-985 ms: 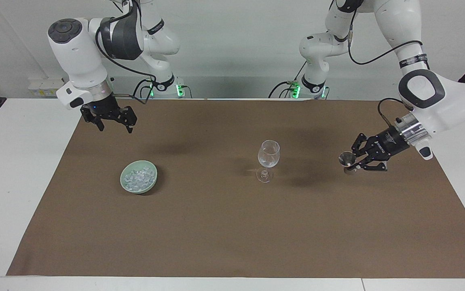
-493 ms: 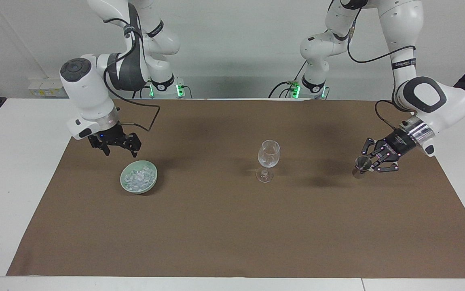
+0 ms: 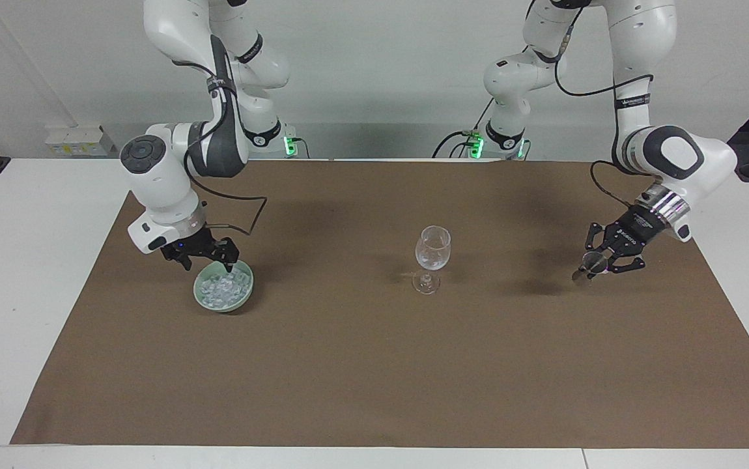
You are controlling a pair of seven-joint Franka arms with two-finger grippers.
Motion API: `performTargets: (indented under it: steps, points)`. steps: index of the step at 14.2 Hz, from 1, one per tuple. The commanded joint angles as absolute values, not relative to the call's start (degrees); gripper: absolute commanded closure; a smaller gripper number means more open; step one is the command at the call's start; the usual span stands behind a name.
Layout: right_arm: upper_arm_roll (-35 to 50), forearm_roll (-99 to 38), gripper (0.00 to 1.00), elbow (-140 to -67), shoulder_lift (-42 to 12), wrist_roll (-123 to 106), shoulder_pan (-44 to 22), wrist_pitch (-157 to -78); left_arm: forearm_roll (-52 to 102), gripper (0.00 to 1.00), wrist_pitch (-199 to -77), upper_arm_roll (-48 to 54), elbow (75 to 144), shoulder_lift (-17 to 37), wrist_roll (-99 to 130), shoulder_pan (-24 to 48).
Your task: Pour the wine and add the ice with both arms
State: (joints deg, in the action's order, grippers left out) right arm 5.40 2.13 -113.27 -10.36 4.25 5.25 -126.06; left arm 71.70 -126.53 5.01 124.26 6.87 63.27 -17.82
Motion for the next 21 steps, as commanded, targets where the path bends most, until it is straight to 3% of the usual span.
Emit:
performTargets:
  steps: [1,6,8,12,13,17,20,21]
  points:
    - [5.5,2.6,0.0,-115.0,-10.7,4.7,4.9,-128.0,76.5,1.0,-129.5,5.6,128.6,4.5,61.4,-18.3]
    - [5.5,2.6,0.0,-115.5,-13.5,4.7,4.8,-131.8,82.0,1.0,-133.2,5.7,131.7,4.5,57.2,-16.5]
    - [5.5,2.6,0.08,-115.6,-13.6,4.5,4.8,-132.2,82.4,1.0,-133.3,5.7,132.3,4.6,57.0,-16.0]
    - [5.5,2.6,0.54,-115.8,-13.6,4.7,4.8,-132.4,85.7,1.0,-135.2,5.8,134.0,4.4,54.5,-14.2]
    - [5.5,2.6,0.58,-115.7,-13.6,4.7,4.8,-132.5,86.5,1.0,-135.3,5.7,134.2,4.4,53.9,-13.6]
    - [5.5,2.6,0.61,-115.6,-14.0,4.9,4.8,-134.0,88.0,1.0,-135.3,5.7,135.5,4.4,51.0,-13.5]
    - [5.6,2.5,0.96,-115.1,-14.0,5.3,4.9,-133.7,88.5,1.0,-135.2,5.8,135.7,4.6,50.2,-13.6]
    - [5.5,2.6,1.0,-115.0,-13.6,6.2,4.9,-133.7,89.1,1.0,-135.2,5.8,136.1,4.7,49.8,-13.5]
